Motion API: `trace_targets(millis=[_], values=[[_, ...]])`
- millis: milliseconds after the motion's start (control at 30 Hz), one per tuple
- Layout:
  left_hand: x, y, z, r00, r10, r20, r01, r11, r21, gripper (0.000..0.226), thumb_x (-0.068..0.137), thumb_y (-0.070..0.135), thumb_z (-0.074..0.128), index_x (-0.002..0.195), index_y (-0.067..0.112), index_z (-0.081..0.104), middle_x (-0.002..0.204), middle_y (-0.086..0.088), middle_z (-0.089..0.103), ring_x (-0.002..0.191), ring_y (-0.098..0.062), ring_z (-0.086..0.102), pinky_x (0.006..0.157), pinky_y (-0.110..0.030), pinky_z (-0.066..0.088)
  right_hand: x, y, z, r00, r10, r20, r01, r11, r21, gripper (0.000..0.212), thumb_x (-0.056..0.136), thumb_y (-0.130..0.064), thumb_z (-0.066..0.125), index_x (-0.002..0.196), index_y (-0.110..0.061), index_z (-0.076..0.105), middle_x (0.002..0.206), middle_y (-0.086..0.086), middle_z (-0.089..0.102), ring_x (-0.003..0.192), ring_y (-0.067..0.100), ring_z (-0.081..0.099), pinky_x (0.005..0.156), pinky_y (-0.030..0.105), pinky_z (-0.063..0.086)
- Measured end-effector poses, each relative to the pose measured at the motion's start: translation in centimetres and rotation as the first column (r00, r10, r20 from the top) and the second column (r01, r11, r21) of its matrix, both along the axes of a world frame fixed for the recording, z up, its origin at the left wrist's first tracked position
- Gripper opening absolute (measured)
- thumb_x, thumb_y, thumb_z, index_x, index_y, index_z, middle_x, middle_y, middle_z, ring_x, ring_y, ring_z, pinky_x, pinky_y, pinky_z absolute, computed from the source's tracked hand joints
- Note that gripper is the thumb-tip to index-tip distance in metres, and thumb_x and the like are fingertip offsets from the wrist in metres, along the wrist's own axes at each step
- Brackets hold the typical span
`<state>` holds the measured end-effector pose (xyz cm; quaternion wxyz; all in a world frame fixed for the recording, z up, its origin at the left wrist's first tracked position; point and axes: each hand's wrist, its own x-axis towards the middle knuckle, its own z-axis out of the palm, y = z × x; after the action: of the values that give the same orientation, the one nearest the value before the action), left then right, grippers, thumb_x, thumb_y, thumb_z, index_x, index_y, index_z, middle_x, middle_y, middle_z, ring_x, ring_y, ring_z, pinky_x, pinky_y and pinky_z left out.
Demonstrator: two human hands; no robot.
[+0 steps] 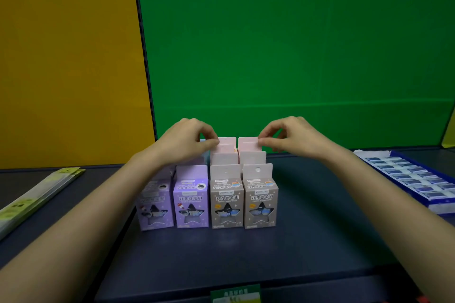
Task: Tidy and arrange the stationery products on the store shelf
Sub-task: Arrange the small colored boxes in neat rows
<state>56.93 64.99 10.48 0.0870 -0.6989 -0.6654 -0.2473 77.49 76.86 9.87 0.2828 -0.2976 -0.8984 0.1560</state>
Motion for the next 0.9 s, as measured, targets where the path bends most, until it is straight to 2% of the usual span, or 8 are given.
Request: trace_targets(millis=[100, 167, 267, 367, 533, 700, 900], values=[[-0.5, 0.9, 0.1, 0.999, 0.053, 0.001, -0.053, 0.998, -0.020, 0.020, 0.083, 0.024, 0.062, 0.097, 0.013, 0.070, 0.099, -0.001, 0.072, 0.073, -0.017, 0.053, 0.069, -0.024, 0.038, -0.5, 1.0, -0.3, 0.998, -0.052, 0.037, 0.050, 0.997, 0.062, 0.019, 0.081, -0.023, 0.067, 0.098, -0.014, 0.069, 0.089, -0.002, 0.069, 0.072, 0.017, 0.060, 0.065, 0.020, 0.041], [-0.8, 1.5, 0.0, 0.997, 0.073, -0.001, -0.073, 0.995, -0.072, 0.020, 0.080, 0.025, 0.066, 0.097, 0.015, 0.070, 0.099, -0.001, 0.072, 0.076, -0.014, 0.054, 0.072, -0.024, 0.042, -0.8, 1.4, -0.5, 0.995, -0.061, 0.081, 0.056, 0.996, 0.068, 0.023, 0.080, -0.023, 0.068, 0.101, -0.013, 0.069, 0.090, -0.001, 0.068, 0.074, 0.014, 0.058, 0.072, 0.021, 0.039], [-0.9, 2.2, 0.0, 0.997, 0.078, 0.001, -0.077, 0.988, -0.130, 0.018, 0.076, 0.023, 0.071, 0.092, 0.014, 0.072, 0.095, -0.002, 0.073, 0.076, -0.013, 0.058, 0.076, -0.026, 0.046, -1.1, 1.6, -0.8, 0.994, -0.045, 0.100, 0.041, 0.998, 0.036, 0.020, 0.079, -0.023, 0.070, 0.095, -0.013, 0.072, 0.087, 0.002, 0.071, 0.077, 0.011, 0.059, 0.076, 0.022, 0.043], [-0.9, 2.7, 0.0, 0.997, 0.079, 0.005, -0.078, 0.987, -0.139, 0.014, 0.075, 0.018, 0.071, 0.087, 0.012, 0.073, 0.090, -0.003, 0.073, 0.073, -0.012, 0.058, 0.072, -0.025, 0.044, -1.4, 1.7, -0.9, 0.997, -0.032, 0.072, 0.031, 0.999, 0.006, 0.013, 0.078, -0.019, 0.070, 0.088, -0.012, 0.074, 0.087, 0.008, 0.074, 0.078, 0.013, 0.063, 0.079, 0.026, 0.049], [-0.9, 3.2, -0.1, 0.996, 0.088, 0.005, -0.087, 0.990, -0.114, 0.013, 0.073, 0.018, 0.072, 0.084, 0.013, 0.074, 0.086, -0.004, 0.074, 0.070, -0.015, 0.058, 0.069, -0.024, 0.042, -1.6, 1.8, -0.9, 0.998, -0.011, 0.058, 0.013, 0.999, -0.031, 0.008, 0.076, -0.015, 0.070, 0.083, -0.012, 0.073, 0.082, 0.010, 0.074, 0.073, 0.012, 0.063, 0.079, 0.029, 0.052], [-0.7, 3.7, -0.2, 0.996, 0.085, 0.013, -0.084, 0.992, -0.095, 0.013, 0.071, 0.017, 0.074, 0.082, 0.012, 0.075, 0.084, -0.005, 0.075, 0.069, -0.014, 0.059, 0.070, -0.026, 0.046, -1.6, 1.9, -0.9, 0.998, -0.006, 0.057, 0.008, 0.999, -0.039, 0.007, 0.076, -0.014, 0.071, 0.082, -0.011, 0.072, 0.078, 0.008, 0.072, 0.070, 0.011, 0.061, 0.079, 0.030, 0.053], [-0.8, 4.0, -0.4, 0.996, 0.089, 0.019, -0.086, 0.991, -0.104, 0.012, 0.071, 0.018, 0.074, 0.082, 0.013, 0.074, 0.084, -0.004, 0.075, 0.072, -0.015, 0.061, 0.072, -0.027, 0.047, -1.7, 1.9, -0.8, 0.997, -0.003, 0.071, 0.006, 0.999, -0.038, 0.009, 0.077, -0.016, 0.071, 0.084, -0.011, 0.073, 0.081, 0.009, 0.072, 0.073, 0.012, 0.061, 0.080, 0.030, 0.052]])
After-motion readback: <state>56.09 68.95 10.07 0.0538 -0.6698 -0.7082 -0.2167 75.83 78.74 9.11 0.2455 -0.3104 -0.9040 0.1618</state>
